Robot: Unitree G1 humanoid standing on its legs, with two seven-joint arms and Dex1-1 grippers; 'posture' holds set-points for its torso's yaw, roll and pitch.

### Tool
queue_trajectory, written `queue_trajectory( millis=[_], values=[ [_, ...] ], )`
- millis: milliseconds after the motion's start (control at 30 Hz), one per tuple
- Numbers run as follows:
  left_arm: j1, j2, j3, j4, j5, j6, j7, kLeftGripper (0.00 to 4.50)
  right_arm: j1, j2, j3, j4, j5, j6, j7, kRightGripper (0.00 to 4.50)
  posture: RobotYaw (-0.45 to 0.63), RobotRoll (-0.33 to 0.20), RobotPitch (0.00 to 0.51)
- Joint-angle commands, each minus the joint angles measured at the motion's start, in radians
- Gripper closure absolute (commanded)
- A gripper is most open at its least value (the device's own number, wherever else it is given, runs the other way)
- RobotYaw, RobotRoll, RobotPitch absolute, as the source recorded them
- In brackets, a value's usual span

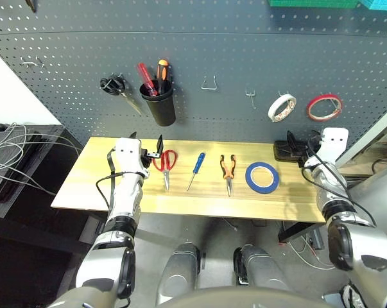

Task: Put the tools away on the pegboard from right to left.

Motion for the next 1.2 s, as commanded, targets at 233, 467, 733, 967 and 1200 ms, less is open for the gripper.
queue_trajectory(
  millis=[233,467,733,967,1200],
  values=[
    [0.032,-0.013,-0.013,0.016,0.013,-0.008,-0.006,0.04,0.023,-0.017,-0.018,-0.008,0.017,-0.004,0.039,0.0,0.01,0.0,0.107],
    [0.047,-0.004,-0.052,-0.008,0.033,-0.011,-0.063,0.04,0.065,-0.016,0.0,-0.057,0.029,0.157,0.081,0.0,0.01,0.0,0.137],
    [0.107,-0.013,-0.1,-0.133,0.044,0.055,-0.114,0.04,0.097,0.016,0.026,-0.075,0.01,0.398,0.042,0.0,0.06,0.0,0.183],
    [0.179,-0.04,-0.133,-0.247,0.057,0.118,-0.112,0.04,0.107,0.037,0.063,-0.121,-0.01,0.47,0.031,0.0,0.07,0.0,0.218],
    [0.217,-0.05,-0.168,-0.339,0.081,0.164,-0.113,0.04,0.087,0.042,0.097,-0.131,-0.042,0.566,0.006,0.0,0.09,0.0,0.26]
  ],
)
